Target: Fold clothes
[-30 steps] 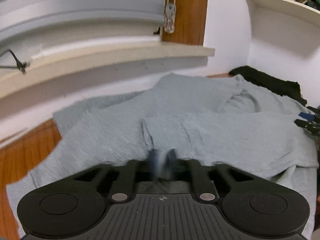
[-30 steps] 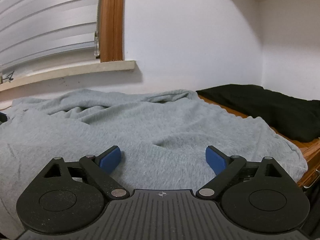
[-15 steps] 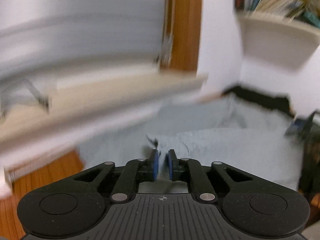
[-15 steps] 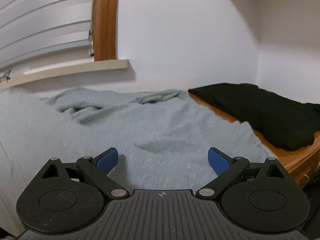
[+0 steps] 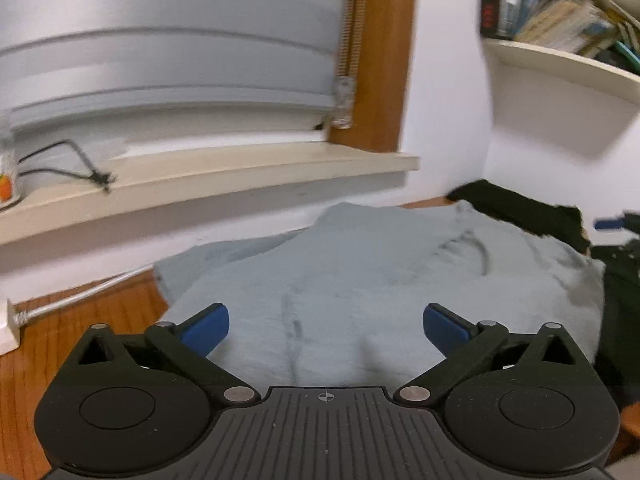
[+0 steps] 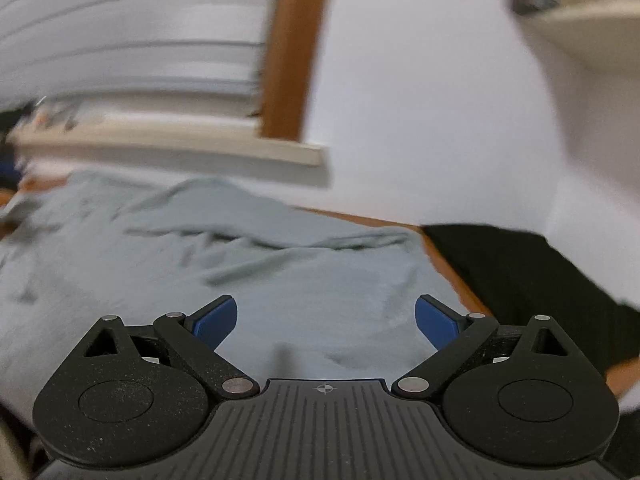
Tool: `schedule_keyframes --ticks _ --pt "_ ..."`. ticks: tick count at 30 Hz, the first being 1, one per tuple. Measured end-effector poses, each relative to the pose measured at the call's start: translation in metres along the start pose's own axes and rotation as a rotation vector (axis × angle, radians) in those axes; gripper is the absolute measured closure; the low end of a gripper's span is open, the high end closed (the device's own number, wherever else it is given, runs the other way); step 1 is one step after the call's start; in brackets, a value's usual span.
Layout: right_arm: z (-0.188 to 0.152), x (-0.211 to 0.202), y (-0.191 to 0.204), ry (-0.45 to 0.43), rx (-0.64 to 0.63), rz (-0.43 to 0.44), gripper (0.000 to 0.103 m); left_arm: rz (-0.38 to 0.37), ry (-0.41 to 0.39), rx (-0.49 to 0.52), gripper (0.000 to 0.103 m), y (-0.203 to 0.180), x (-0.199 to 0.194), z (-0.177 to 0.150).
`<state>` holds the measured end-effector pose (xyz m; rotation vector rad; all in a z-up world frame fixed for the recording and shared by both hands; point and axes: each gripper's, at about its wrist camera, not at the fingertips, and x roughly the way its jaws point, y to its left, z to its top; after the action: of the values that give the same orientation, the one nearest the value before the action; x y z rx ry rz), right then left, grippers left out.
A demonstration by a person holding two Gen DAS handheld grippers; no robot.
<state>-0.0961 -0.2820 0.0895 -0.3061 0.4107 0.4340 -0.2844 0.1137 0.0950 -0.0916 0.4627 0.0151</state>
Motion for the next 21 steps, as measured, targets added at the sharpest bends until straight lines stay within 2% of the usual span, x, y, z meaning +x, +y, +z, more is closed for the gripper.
schedule_keyframes --ticks 4,12,16,21 --pt "0.0 -0.002 0.034 0.056 -0.097 0.086 0.003 -0.033 0.007 0.017 0.0 -0.022 -0.002 -0.009" --pt "-0.013 0.016 0.088 0.052 -0.104 0.207 0.0 -0.058 0.077 0.04 0.0 -0.044 0.007 -0.034" --pt "-0.024 0.025 0.097 0.083 -0.104 0.239 0.0 -0.063 0.113 0.062 0.0 -0.048 0.011 -0.041" --pt "-0.034 0.035 0.088 0.108 -0.043 0.253 0.0 -0.073 0.155 0.076 0.0 -0.053 0.019 -0.048"
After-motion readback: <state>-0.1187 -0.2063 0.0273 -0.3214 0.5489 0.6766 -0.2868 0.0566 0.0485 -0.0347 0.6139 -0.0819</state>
